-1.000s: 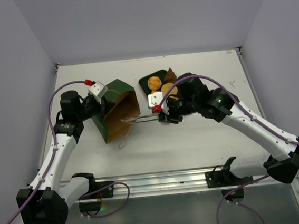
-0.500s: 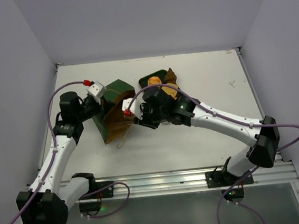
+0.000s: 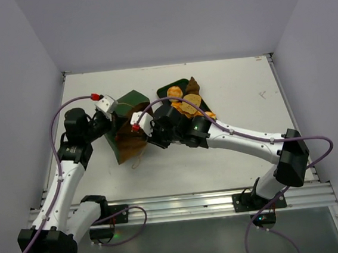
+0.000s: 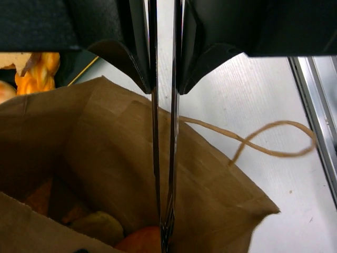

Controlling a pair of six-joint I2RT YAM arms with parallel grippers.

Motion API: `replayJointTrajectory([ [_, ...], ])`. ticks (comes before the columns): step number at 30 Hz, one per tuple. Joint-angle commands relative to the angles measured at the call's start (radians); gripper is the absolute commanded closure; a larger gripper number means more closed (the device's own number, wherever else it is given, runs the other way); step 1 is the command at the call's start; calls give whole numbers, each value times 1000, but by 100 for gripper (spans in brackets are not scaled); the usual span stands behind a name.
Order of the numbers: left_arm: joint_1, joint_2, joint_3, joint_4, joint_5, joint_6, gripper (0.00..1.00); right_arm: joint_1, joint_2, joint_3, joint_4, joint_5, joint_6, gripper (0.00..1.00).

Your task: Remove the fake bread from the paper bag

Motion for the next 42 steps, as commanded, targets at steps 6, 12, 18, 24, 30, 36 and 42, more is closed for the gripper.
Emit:
replayJointTrajectory([
  [6, -2, -9, -82, 138, -21, -116, 100, 20, -16, -60, 140, 51, 41, 71],
  [12, 0, 20, -109, 201, -49, -181, 100, 0, -68, -169, 167, 55, -2, 73],
  [18, -3, 65, -105, 259, -66, -256, 94, -95, -94, -220, 180, -31, -18, 75],
  [24, -5, 103, -103, 268, -23, -299, 74, -197, -99, -224, 164, -136, -54, 75],
  [30, -5, 93, -74, 210, -31, -307, 51, -234, -45, -192, 165, -147, -64, 75],
  [36, -5, 50, -25, 109, -46, -298, 43, -272, 24, -141, 165, -150, -19, 78],
  [42, -5, -21, 20, 30, -214, -349, 38, -312, 33, -131, 167, -146, 11, 81],
])
